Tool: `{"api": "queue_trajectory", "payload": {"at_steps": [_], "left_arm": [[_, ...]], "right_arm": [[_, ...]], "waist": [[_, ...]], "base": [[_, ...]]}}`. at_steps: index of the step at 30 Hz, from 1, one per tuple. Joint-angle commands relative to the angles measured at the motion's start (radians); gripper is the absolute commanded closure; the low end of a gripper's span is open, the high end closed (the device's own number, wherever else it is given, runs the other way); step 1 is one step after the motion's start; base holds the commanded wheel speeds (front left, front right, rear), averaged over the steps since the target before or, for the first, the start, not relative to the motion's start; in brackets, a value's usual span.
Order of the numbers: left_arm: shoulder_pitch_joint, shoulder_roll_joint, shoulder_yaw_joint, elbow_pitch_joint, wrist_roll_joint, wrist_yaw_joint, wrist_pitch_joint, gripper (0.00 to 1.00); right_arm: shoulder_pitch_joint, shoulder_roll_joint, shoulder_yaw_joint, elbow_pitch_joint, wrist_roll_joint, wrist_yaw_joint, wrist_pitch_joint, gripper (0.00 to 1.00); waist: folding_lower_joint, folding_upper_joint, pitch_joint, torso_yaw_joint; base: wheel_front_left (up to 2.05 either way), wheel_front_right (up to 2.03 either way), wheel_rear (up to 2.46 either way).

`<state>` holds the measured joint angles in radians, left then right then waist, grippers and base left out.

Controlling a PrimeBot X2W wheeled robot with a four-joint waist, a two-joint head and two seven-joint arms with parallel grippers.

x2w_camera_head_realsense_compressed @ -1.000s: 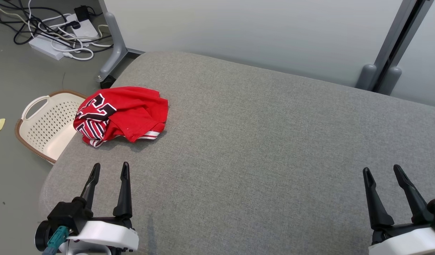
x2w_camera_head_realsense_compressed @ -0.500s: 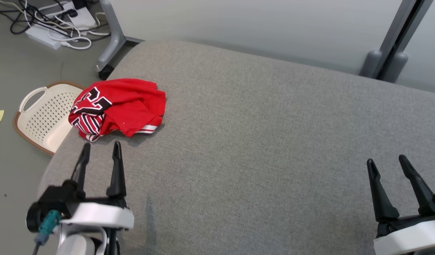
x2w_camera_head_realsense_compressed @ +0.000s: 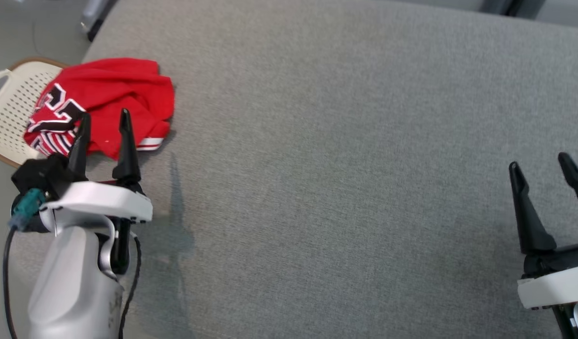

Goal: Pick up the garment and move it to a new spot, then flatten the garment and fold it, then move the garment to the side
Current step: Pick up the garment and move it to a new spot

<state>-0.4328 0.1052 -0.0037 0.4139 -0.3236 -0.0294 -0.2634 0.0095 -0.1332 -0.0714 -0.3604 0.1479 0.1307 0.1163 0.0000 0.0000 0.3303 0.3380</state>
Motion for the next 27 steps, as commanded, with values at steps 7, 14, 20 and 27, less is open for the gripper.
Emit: {"api": "queue_trajectory", "payload": {"at_steps": [7,14,20,27], "left_arm": [[-0.221,0.038,0.003,0.399,-0.029,-0.058,0.013,0.00],[-0.309,0.047,-0.008,0.598,-0.035,-0.068,0.023,0.29],[-0.322,0.064,-0.001,0.627,-0.022,-0.066,0.002,1.00],[-0.204,0.099,0.063,0.424,0.018,-0.027,-0.001,1.00]], "right_arm": [[-0.061,-0.019,-0.005,-0.022,-0.014,0.000,-0.001,0.00],[-0.084,-0.012,-0.007,-0.013,-0.020,0.000,-0.016,0.00],[-0.090,-0.003,-0.003,0.010,-0.018,0.000,-0.036,0.00],[-0.079,0.007,0.026,0.075,-0.011,0.000,-0.087,0.00]], "waist": [[0.0000,0.0000,0.164,-0.067],[0.0000,0.0000,0.197,-0.083],[0.0000,0.0000,0.183,-0.102],[0.0000,0.0000,0.085,-0.155]], "base": [[0.00,0.00,0.00],[0.00,0.00,0.00],[0.00,0.00,0.00],[0.00,0.00,0.00]]}}
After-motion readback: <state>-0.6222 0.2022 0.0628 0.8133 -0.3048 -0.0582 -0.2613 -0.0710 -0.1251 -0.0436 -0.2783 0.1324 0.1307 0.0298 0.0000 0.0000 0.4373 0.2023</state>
